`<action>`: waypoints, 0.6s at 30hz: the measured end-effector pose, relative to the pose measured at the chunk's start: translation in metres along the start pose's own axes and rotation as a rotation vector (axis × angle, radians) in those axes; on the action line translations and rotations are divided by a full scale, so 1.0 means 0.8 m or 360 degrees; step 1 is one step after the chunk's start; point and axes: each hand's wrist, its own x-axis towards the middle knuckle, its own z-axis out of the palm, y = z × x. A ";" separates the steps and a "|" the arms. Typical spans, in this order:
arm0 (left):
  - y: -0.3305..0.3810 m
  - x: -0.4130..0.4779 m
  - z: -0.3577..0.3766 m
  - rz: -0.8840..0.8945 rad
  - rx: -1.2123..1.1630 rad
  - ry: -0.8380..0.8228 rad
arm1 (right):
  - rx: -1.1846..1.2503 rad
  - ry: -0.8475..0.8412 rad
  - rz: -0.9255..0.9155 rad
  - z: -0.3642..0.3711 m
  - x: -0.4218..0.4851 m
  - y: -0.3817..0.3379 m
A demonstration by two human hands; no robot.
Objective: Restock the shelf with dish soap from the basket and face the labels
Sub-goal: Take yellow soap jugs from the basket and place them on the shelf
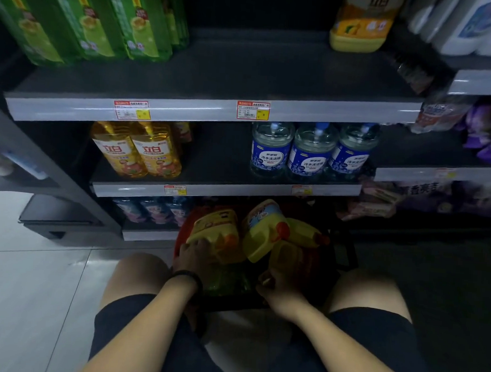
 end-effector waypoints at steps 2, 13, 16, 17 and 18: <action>-0.001 0.005 0.000 0.0067 -0.0037 0.0089 | 0.0019 0.0018 0.0028 -0.002 -0.003 0.006; 0.024 -0.073 -0.123 0.0021 -0.0722 0.0905 | 0.0055 0.0063 -0.0299 -0.036 -0.062 -0.034; 0.046 -0.113 -0.168 0.0144 -0.0828 0.0960 | 0.0319 0.0174 -0.0406 -0.048 -0.074 -0.062; 0.052 -0.124 -0.183 0.0189 -0.0842 0.0928 | 0.0396 0.0221 -0.0449 -0.052 -0.079 -0.073; 0.056 -0.135 -0.198 0.0235 -0.0869 0.0870 | 0.0460 0.0250 -0.0474 -0.057 -0.082 -0.084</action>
